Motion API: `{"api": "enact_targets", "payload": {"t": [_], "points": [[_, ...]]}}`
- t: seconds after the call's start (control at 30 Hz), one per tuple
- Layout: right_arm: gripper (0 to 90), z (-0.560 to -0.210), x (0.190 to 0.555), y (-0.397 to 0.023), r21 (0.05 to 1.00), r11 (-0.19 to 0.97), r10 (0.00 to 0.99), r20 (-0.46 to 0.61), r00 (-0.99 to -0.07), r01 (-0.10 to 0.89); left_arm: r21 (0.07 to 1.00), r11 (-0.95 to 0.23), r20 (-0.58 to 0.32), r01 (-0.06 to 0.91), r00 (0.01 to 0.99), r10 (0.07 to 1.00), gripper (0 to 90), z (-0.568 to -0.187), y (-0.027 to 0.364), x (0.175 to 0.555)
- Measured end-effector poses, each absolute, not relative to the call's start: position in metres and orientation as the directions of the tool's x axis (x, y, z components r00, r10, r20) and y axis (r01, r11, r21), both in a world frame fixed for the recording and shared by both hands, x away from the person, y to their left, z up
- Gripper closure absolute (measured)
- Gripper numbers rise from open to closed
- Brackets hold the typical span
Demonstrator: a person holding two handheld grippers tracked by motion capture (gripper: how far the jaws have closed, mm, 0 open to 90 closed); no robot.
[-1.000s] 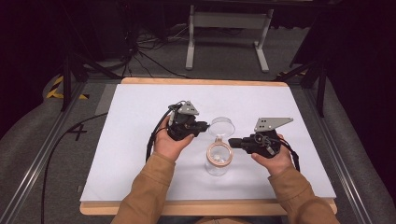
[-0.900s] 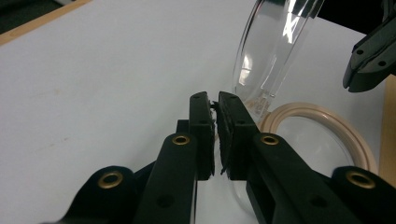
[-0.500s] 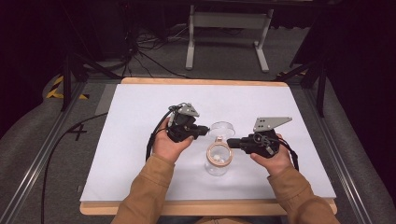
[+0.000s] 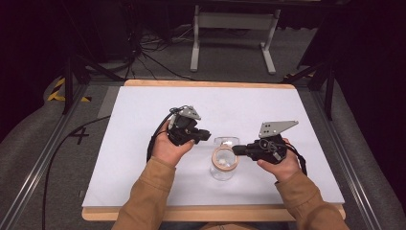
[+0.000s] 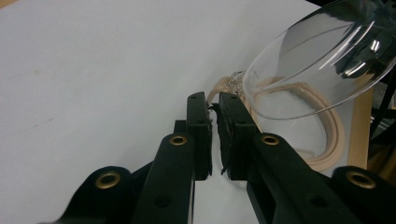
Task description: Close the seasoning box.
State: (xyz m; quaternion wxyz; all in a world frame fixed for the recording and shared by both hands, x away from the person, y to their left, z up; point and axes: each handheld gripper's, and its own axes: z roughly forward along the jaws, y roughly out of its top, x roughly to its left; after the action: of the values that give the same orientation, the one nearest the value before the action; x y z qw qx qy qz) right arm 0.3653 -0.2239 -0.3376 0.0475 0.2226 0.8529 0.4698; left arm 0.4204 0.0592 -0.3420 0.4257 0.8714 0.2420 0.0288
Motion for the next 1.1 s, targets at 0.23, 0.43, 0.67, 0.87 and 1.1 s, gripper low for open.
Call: {"api": "enact_targets", "payload": {"t": [0.23, 0.43, 0.67, 0.87, 1.1], "points": [[89.4, -0.338, 0.363, -0.221, 0.794, 0.507, 0.407, 0.123, -0.905, 0.336, 0.75, -0.53, -0.147, 0.395, 0.881, 0.45, 82.7, -0.339, 0.066, 0.42], [89.4, -0.34, 0.362, -0.221, 0.771, 0.537, 0.395, 0.128, -0.91, 0.342, 0.745, -0.531, -0.152, 0.403, 0.878, 0.454, 82.4, -0.337, 0.072, 0.419], [89.5, -0.343, 0.362, -0.219, 0.747, 0.568, 0.38, 0.135, -0.915, 0.346, 0.741, -0.535, -0.153, 0.406, 0.878, 0.454, 82.4, -0.336, 0.075, 0.42], [89.5, -0.345, 0.361, -0.217, 0.721, 0.597, 0.372, 0.14, -0.918, 0.352, 0.737, -0.54, -0.153, 0.407, 0.878, 0.453, 82.3, -0.337, 0.076, 0.42], [89.5, -0.348, 0.358, -0.213, 0.693, 0.634, 0.348, 0.142, -0.927, 0.344, 0.733, -0.541, -0.156, 0.411, 0.877, 0.455, 80.9, -0.337, 0.076, 0.42]]}}
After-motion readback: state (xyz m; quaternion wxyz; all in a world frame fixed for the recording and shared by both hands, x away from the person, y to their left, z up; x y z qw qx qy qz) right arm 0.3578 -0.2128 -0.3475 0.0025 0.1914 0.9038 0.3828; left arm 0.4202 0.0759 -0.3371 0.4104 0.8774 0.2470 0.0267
